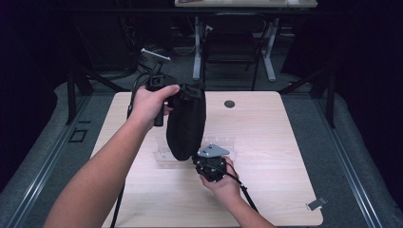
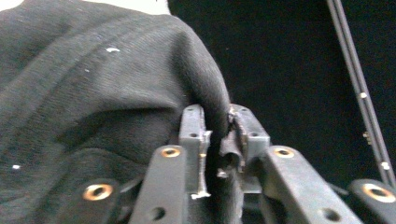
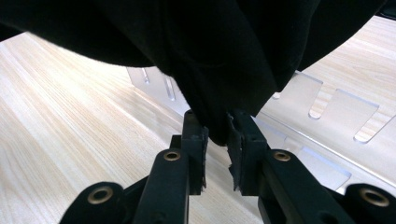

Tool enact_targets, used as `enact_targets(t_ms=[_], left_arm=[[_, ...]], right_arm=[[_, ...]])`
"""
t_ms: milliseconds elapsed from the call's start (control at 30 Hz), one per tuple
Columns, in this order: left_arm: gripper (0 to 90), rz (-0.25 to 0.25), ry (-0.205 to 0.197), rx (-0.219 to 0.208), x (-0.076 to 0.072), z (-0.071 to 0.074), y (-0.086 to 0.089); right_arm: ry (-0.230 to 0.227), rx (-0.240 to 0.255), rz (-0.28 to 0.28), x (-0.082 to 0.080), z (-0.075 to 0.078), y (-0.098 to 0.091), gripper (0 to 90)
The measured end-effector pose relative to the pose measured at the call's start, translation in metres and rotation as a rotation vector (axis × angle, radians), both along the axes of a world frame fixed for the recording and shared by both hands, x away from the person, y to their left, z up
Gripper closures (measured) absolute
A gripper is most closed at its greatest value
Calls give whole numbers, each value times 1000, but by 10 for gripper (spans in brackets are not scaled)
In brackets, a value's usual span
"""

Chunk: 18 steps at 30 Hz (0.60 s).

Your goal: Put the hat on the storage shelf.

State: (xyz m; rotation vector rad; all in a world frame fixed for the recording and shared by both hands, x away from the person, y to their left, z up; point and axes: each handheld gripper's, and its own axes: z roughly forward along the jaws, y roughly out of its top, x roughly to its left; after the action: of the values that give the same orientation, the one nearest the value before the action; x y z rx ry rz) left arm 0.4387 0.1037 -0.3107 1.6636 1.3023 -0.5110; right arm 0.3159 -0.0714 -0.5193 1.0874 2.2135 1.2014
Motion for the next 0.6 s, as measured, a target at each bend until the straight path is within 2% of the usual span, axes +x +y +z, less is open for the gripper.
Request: enact_targets(t_ms=[167,267,367,400,433,467,533,600], left_arm=[[737,-6,-3,-11,-1,0,-1],[680,-16,2,-25,0,0,-3],[671,-20,-5,-11,0,-1,-3],[667,-19,-10,-16,-1,0,-3],[666,-20,-13,-22,-1,0,-1],[665,-16,-8,-28,-1,0,0],[666,-10,-12,-24,0,0,3],[667,-5,-9,-25,-1,1,6]], right_arm=[[-11,-13,3,0,0,0,793],[-20,-16,5,0,0,0,810],[-27,-64,-7,0,0,-1,845],[-16,-55,-6,1,-2,-2,848],[-27,-31,-16,2,-2,-5,848],[-8,-11,-13,4,-1,-8,848],[19,4,-13,6,0,-11,849],[8,0,-9,5,-2,-11,850]])
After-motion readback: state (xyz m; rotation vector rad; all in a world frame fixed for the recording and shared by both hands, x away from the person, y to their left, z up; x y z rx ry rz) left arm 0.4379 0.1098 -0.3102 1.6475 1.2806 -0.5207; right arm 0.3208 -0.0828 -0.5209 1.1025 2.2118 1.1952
